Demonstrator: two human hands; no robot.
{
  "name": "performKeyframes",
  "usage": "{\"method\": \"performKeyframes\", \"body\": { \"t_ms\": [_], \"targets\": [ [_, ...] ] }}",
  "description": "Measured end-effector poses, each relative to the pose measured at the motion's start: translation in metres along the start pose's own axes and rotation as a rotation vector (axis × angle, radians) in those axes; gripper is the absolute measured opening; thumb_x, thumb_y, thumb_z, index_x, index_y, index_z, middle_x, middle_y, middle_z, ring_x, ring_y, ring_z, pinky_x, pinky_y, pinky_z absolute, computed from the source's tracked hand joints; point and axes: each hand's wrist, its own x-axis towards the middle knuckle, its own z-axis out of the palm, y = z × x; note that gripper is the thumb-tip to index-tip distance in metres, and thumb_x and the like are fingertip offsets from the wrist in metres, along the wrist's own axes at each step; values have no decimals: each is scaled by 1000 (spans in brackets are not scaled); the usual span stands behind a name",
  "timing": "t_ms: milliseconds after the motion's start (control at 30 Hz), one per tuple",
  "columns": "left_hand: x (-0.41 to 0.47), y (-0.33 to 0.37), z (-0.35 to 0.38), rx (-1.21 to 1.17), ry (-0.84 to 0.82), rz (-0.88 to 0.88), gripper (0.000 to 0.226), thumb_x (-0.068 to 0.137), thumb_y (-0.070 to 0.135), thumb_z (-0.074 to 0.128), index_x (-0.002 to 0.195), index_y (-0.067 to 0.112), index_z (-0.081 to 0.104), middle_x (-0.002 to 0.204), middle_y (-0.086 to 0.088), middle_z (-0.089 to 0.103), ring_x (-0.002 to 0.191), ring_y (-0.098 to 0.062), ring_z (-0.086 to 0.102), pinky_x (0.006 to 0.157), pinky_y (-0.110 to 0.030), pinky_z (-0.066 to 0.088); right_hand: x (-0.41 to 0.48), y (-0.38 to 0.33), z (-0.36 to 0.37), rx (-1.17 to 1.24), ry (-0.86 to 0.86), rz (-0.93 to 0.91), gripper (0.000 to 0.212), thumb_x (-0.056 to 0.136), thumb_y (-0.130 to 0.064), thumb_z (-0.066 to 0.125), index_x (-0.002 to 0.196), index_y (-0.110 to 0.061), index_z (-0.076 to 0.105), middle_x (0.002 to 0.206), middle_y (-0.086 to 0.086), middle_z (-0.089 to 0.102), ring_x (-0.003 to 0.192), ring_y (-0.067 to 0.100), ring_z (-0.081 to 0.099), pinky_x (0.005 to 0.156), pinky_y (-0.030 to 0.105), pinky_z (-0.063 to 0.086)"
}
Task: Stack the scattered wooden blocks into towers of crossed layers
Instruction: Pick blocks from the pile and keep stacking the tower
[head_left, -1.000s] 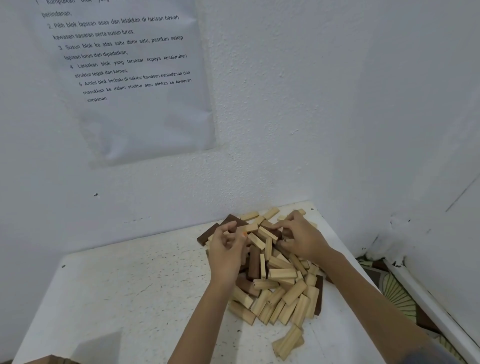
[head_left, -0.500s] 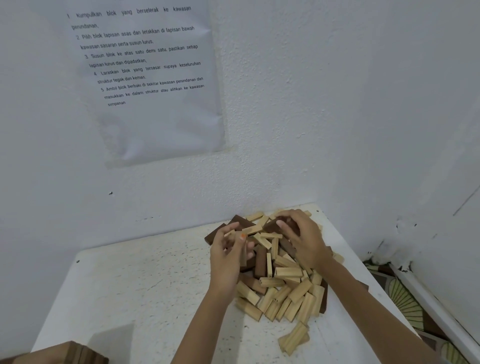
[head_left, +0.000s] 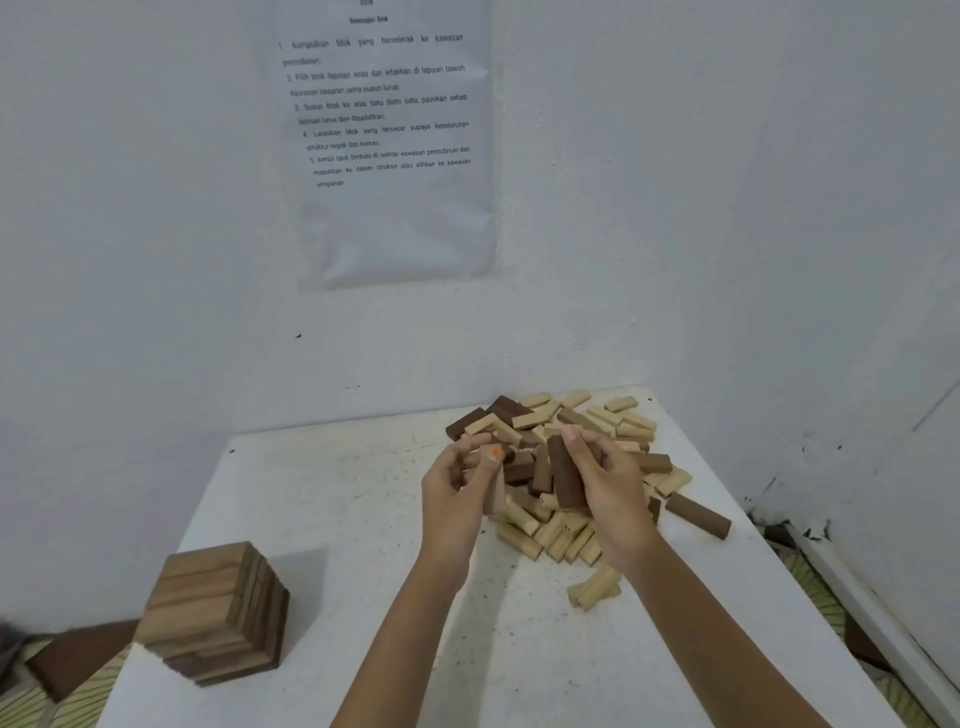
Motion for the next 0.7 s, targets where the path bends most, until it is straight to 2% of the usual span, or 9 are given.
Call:
{"method": "performKeyframes", "body": {
  "t_ms": [100,200,267,367,467,533,633,700],
  "targets": [
    [-22,-2,-9,13,-5,-12,15,91,15,66,105,18,69,86,-2,67,72,-3,60,60,-12,49,-30,13,8,-57,22,48,19,92,-34,62,97,-17,70,85,2,65,70,11,61,49,20,47],
    [-45,-10,-21,52,1,-25,16,91,13,65,107,15,69,84,0,65,64,3,60,58,-12,48,-57,26,14,-115,-27,109,14,94,-32,60,95,-21,69,89,2,66,75,16,59,52,24,40],
    [-58,-17,-30,95,7,-50,16,92,14,64,108,16,68,90,-1,65,70,2,61,60,-12,49,-69,36,18,-132,-68,160,10,95,-27,60,94,-20,67,98,3,65,79,16,59,52,23,41],
    [-76,-27,-45,130,35,-109,16,94,15,61,108,21,66,95,-1,62,83,-8,59,67,-16,51,-84,53,22,-188,-105,219,9,96,-17,57,97,-19,67,105,5,64,84,17,61,55,23,46],
    [-92,-35,-61,191,49,-152,19,95,12,57,110,23,64,96,2,59,85,-9,58,65,-15,47,-96,70,24,-301,-121,203,11,95,-13,56,95,-19,65,95,1,61,71,10,52,50,13,38],
    [-102,-41,-71,234,49,-179,22,94,12,56,110,25,63,99,3,59,88,-9,56,70,-20,44,-103,78,24,-348,-130,175,12,94,-11,56,94,-19,65,94,-1,61,76,11,53,58,16,41],
    [-113,-49,-82,259,53,-206,26,94,8,54,113,23,63,97,6,56,89,-7,54,73,-20,43,-111,84,29,-411,-173,138,12,94,-11,57,94,-21,65,100,-6,62,96,16,57,80,30,47],
    [-118,-53,-86,274,40,-205,27,94,6,54,113,23,62,99,6,57,90,-7,54,72,-18,43,-116,88,31,-437,-203,124,11,94,-12,58,94,-21,65,100,-8,63,98,16,57,84,33,46]
  ]
}}
